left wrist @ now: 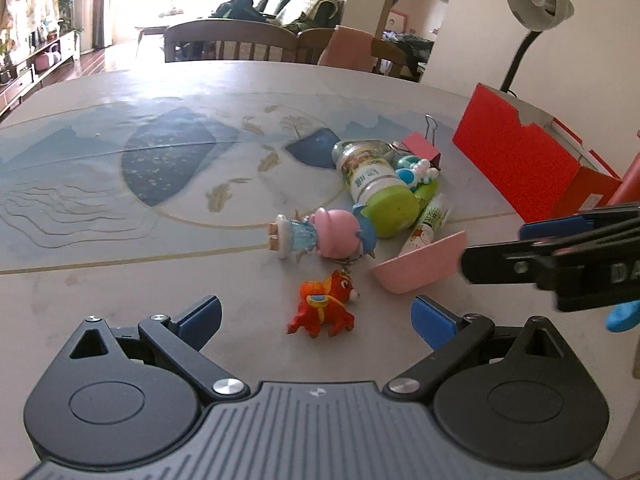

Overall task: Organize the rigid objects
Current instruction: 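Grasp the pink heart dish with the right tool while the left tool grasps the orange toy keychain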

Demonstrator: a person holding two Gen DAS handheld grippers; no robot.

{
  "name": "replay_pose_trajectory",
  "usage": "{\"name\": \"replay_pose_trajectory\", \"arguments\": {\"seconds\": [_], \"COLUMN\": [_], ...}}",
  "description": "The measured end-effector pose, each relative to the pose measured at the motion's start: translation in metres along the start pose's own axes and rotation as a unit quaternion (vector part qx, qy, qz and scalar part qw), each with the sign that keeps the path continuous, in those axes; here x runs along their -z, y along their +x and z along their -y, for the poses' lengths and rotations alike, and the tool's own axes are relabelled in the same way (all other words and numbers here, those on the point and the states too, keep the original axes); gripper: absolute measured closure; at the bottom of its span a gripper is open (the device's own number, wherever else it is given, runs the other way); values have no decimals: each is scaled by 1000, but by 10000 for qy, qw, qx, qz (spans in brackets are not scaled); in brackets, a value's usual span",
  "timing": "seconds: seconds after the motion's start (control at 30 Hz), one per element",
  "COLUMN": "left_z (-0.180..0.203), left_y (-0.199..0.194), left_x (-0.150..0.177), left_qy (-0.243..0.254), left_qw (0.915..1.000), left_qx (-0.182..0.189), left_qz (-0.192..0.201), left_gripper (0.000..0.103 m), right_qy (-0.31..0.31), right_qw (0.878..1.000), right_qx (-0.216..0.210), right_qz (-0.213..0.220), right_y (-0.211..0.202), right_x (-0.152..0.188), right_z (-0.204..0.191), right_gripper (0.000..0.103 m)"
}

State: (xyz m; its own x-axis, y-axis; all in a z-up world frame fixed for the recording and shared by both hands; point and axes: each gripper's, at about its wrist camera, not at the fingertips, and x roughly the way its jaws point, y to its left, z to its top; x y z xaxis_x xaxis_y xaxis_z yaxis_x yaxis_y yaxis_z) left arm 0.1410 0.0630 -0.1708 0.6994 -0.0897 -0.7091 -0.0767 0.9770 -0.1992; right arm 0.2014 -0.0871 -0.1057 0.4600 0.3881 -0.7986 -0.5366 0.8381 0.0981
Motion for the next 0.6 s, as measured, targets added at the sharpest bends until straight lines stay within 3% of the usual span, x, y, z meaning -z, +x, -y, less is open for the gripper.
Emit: {"name": "replay_pose_trajectory", "arguments": {"seconds": [0.4, 0.6], "left_z": [3, 9], "left_y": [16, 16], "left_x": [0, -1], "left_qy": [-42, 111], "left_qw": [10000, 9999], "left_qx": [-35, -67], "left_qz": [8, 59], "left_gripper": [3, 20], "right_qy": [99, 70], "right_qw": [9997, 9996], "right_qx": [-39, -118], "right_qz": [-204, -258], "right_y": [29, 33], "right_x": [-5, -7], "right_z": [-1, -2], "right_gripper": [22, 28]}}
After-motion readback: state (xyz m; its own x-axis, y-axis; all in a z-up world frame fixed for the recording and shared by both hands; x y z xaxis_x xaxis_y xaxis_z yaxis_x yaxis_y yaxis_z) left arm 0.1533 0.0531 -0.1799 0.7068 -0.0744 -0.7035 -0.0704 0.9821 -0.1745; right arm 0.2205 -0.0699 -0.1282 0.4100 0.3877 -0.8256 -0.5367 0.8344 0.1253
